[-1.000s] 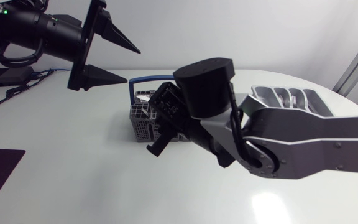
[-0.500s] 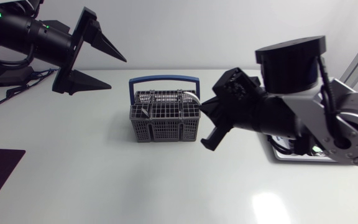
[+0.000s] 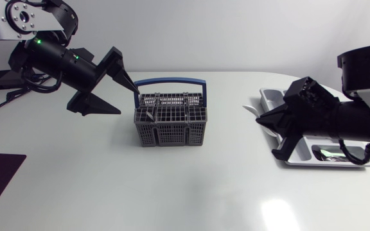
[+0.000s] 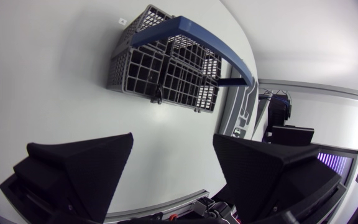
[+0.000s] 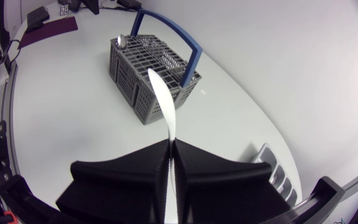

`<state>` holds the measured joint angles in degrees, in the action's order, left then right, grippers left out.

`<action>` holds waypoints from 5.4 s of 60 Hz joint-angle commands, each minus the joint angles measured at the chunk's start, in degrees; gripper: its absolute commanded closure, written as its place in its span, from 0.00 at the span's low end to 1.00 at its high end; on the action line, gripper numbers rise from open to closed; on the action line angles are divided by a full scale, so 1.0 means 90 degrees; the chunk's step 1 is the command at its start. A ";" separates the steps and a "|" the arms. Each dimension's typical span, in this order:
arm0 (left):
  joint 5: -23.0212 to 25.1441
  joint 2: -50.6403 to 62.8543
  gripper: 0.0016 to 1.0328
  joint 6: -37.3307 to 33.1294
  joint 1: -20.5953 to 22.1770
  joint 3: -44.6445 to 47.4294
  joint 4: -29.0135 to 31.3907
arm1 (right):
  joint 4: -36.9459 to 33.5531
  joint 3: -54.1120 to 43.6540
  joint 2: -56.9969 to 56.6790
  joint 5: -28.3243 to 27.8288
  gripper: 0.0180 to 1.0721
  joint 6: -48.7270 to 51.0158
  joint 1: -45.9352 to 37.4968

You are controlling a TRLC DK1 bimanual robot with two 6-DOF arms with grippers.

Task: Unload the cutlery basket into the drawer organizer.

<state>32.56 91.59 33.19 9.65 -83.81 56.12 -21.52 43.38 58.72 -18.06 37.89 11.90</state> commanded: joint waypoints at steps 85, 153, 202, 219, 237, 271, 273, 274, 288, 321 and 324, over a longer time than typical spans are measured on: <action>-0.1723 0.0927 0.20 -0.0475 0.0725 0.0113 -0.0337 | 0.0037 0.1391 0.4413 0.0298 0.95 0.7030 -0.5492; -0.1869 0.1005 0.44 0.0052 0.0940 -0.0121 -0.1118 | -0.0256 0.0405 0.1884 0.0210 0.15 0.4784 -0.3588; -0.1244 0.1737 0.59 0.1019 0.0959 -0.0854 -0.0591 | -0.0138 -0.0278 0.0819 0.0630 0.14 0.0917 -0.0316; -0.1225 0.1913 0.65 0.1068 0.1008 -0.0981 -0.0561 | 0.0037 -0.0347 0.0878 0.0777 0.14 0.0429 0.0318; -0.1156 0.2089 0.72 0.1068 0.1037 -0.1098 -0.0552 | 0.0291 -0.0503 0.1103 0.0894 0.14 0.0224 0.0641; -0.1127 0.2128 0.94 0.1000 0.1037 -0.1030 -0.0435 | 0.0535 -0.0601 0.1337 0.1031 0.14 -0.0001 0.1041; -0.1127 0.2128 0.94 0.1000 0.1047 -0.1010 -0.0435 | 0.0535 -0.0610 0.1337 0.1031 0.14 -0.0020 0.1060; -0.1127 0.2128 0.95 0.1000 0.1047 -0.1000 -0.0444 | 0.0535 -0.0610 0.1337 0.1031 0.14 -0.0020 0.1070; -0.1127 0.2118 0.96 0.0980 0.1096 -0.0951 -0.0425 | 0.0535 -0.0640 0.1337 0.1040 0.14 -0.0089 0.1168; -0.0805 0.1649 0.96 0.0726 0.0754 -0.0834 -0.0395 | 0.0701 -0.0689 0.1405 0.1255 0.14 -0.0245 0.1519; -0.0776 0.1601 0.96 0.0717 0.0725 -0.0805 -0.0405 | 0.0711 -0.0689 0.1425 0.1285 0.14 -0.0255 0.1559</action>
<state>24.67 108.31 40.45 16.95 -91.92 51.20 -15.79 38.87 70.43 -7.18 37.23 25.08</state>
